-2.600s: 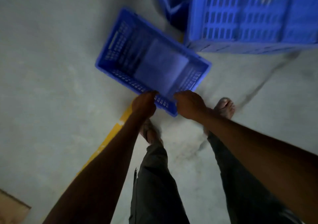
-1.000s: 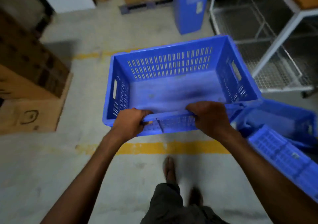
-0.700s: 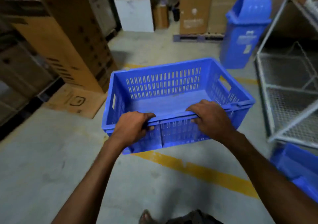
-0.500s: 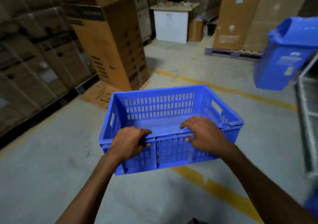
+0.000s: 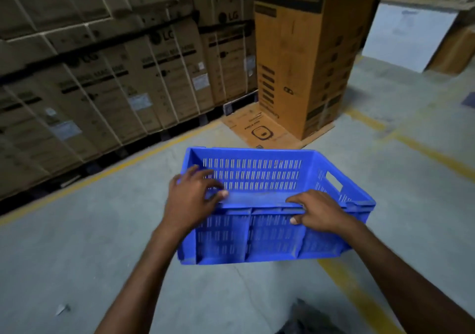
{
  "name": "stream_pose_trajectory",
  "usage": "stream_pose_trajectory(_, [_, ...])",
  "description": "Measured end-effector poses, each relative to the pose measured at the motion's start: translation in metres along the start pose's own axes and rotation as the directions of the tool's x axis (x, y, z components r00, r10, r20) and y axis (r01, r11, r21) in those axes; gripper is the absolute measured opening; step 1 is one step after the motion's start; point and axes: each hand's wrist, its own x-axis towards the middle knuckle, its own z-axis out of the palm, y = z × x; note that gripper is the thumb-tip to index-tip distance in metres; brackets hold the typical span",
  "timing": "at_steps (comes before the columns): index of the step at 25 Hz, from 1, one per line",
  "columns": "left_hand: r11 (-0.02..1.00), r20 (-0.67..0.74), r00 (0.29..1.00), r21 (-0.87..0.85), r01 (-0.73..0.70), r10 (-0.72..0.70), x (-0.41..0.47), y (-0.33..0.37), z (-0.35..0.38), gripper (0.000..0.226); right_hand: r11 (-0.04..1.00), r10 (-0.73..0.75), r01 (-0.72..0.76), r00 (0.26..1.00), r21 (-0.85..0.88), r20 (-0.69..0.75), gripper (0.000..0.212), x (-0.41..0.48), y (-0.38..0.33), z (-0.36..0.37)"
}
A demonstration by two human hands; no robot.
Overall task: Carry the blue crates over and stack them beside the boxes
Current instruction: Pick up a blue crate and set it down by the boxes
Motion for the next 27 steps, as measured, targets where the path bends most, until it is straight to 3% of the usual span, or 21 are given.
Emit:
stream_pose_trajectory(1, [0.987, 0.001, 0.987, 0.004, 0.163, -0.163, 0.018, -0.032, 0.007, 0.030, 0.999, -0.030, 0.030, 1.000, -0.027, 0.004, 0.050, 0.027, -0.002, -0.001])
stream_pose_trajectory(3, [0.883, 0.145, 0.892, -0.144, 0.447, -0.428, 0.051, -0.086, 0.029, 0.030, 0.989, -0.100, 0.101, 0.995, -0.106, 0.018, 0.046, 0.085, 0.000, 0.002])
stream_pose_trajectory(6, [0.710, 0.303, 0.776, -0.314, 0.630, -0.554, 0.087, -0.130, 0.067, 0.026, 0.964, -0.195, 0.194, 0.981, -0.183, 0.010, 0.031, 0.173, 0.010, 0.004])
stream_pose_trajectory(10, [0.515, 0.250, 0.683, -0.496, 0.699, -0.687, 0.152, -0.163, 0.083, 0.046, 0.952, -0.243, 0.246, 0.969, -0.183, 0.040, 0.033, 0.296, 0.022, -0.022])
stream_pose_trajectory(15, [0.323, 0.252, 0.553, -0.596, 0.735, -0.794, 0.238, -0.204, 0.068, 0.044, 0.933, -0.320, 0.335, 0.940, -0.135, 0.116, 0.027, 0.434, 0.007, -0.054])
stream_pose_trajectory(22, [0.264, 0.262, 0.507, -0.613, 0.745, -0.821, 0.326, -0.337, 0.074, 0.049, 0.931, -0.339, 0.366, 0.847, 0.014, 0.410, 0.049, 0.615, -0.064, -0.010])
stream_pose_trajectory(27, [0.231, 0.349, 0.498, -0.586, 0.777, -0.794, 0.397, -0.456, 0.070, 0.030, 0.956, -0.243, 0.289, 0.869, -0.043, 0.430, 0.055, 0.733, -0.127, 0.024])
